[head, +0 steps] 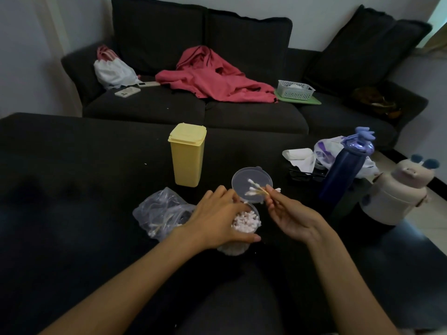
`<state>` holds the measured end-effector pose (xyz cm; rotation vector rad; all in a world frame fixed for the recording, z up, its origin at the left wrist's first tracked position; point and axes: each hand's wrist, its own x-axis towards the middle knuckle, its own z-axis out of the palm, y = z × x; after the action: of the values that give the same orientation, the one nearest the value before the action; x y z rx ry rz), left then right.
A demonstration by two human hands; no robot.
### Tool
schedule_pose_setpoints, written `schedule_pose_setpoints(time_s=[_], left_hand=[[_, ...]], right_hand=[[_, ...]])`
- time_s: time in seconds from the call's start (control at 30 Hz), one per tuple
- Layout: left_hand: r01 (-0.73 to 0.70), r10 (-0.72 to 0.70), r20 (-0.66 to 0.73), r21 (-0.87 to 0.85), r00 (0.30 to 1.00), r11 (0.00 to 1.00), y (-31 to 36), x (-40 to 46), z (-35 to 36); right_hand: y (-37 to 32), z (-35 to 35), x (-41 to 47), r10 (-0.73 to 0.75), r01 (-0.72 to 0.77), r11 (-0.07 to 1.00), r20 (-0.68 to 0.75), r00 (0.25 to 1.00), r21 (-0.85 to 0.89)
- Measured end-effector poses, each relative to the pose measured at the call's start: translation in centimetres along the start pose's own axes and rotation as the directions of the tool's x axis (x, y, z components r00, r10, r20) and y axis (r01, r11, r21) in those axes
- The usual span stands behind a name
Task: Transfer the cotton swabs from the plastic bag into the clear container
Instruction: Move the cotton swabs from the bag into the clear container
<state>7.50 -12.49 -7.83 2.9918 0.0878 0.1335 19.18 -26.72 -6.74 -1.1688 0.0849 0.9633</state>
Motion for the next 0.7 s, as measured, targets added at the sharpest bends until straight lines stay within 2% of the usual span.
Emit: schedule_pose_setpoints(time_s=[0.1, 0.2, 0.3, 0.37, 0.4, 0.47, 0.57, 0.63, 0.7], left_hand=[[-0.008, 0.007, -0.034, -0.021, 0.999, 1.0, -0.4, -0.5, 0.4], [0.002, -0.003, -0.065, -0.013, 0.998, 1.0, -0.7, -1.2, 0.6], [0.014, -0.015, -0.075, -0.012, 0.997, 1.0, -1.0, -1.5, 0.5], [0.013, -0.013, -0.073, -0.008, 0.997, 1.0, -1.0, -1.5, 0.4], [0.012, -0.012, -0.068, -0.001, 0.998, 1.0, -1.0, -1.5, 0.4], [0.017, -0.016, -0.057, 0.015, 0.998, 1.0, -1.1, -1.5, 0.3], [0.03, -0.028, -0.051, 0.041, 0.998, 0.999, -1.0, -1.5, 0.3], [0.038, -0.036, -0.043, 0.04, 0.998, 0.999, -1.0, -1.5, 0.3], [0.038, -0.038, -0.037, 0.018, 0.999, 0.999, -1.0, -1.6, 0.2]], right_hand=[[0.2, -0.1, 0.3, 0.05, -0.052, 0.997, 0.046, 0.998, 0.053], [0.8, 0.0, 0.7, 0.004, -0.002, 0.992, 0.016, 1.0, -0.123], [0.8, 0.3, 0.6, -0.108, 0.086, 0.928, -0.042, 0.993, -0.363], [0.7, 0.6, 0.1, -0.234, 0.161, 0.821, -0.065, 0.97, -0.548], [0.6, 0.9, -0.1, -0.312, 0.204, 0.733, -0.055, 0.949, -0.649], [0.8, 1.6, -0.6, -0.457, 0.268, 0.503, 0.01, 0.889, -0.822], [1.4, 2.6, -1.1, -0.597, 0.302, 0.199, 0.129, 0.792, -0.932], [1.6, 3.0, -1.2, -0.616, 0.293, 0.096, 0.175, 0.768, -0.951], [1.4, 3.1, -1.2, -0.58, 0.266, 0.09, 0.167, 0.797, -0.96]])
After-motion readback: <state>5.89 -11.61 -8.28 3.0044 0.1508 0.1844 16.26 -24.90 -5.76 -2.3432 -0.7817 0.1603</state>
